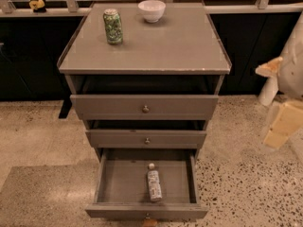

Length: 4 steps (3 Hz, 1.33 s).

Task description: Pick blue plastic bottle from bottom drawer and place on counter

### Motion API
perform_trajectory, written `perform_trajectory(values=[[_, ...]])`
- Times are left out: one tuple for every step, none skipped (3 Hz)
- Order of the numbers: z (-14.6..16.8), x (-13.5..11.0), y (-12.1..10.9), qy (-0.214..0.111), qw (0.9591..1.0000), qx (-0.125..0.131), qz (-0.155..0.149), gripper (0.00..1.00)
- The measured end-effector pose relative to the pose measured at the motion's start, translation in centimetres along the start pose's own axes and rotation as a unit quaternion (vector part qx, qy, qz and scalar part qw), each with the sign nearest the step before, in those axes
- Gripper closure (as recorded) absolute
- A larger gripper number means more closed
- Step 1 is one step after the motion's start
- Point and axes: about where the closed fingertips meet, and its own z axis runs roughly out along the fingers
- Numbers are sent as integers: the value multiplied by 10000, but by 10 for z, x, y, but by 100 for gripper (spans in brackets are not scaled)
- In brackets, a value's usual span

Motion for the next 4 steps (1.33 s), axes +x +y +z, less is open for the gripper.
perform_trajectory(values=[[56, 53, 18, -350, 9981, -242, 447, 0], [109, 105, 26, -744, 9931, -375, 831, 0], [178, 147, 34, -1318, 9850, -646, 909, 0], [178, 147, 34, -1318, 9850, -646, 908, 0]])
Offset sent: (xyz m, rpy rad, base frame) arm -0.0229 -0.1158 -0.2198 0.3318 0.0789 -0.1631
